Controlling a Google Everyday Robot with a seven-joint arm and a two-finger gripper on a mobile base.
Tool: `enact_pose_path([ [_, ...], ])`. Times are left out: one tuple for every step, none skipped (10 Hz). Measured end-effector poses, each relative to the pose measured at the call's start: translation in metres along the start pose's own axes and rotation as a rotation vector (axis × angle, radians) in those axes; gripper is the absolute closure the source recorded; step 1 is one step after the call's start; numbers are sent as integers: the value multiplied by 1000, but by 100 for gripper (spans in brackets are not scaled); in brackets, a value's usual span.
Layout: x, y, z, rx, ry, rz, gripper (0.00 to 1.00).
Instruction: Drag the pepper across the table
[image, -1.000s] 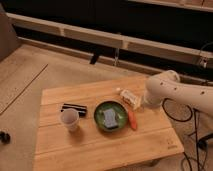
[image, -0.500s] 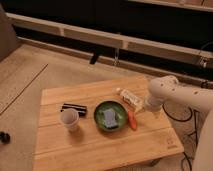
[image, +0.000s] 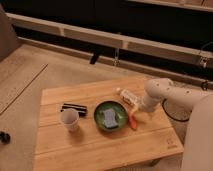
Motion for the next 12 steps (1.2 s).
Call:
enact_pose_path([
  [-1,5,5,-15,12,-6,35],
  [-3,12,8,-29,20,-17,35],
  [-4,17,10,-40,30,-28,35],
  [-6,23,13,-54,38,-39,35],
  [-6,27,15,-57,48,-50,35],
  [-6,30,17,-58,56,-62,39],
  [-5,37,19,-60,69,-80,49],
  [-4,40,21,-60,77,-88,59],
  [-4,41,22,-59,83,-93,68],
  [-4,41,22,-55,88,-94,79],
  [-4,39,23,-49,92,-94,90],
  [-4,33,21,-34,91,-90,98],
])
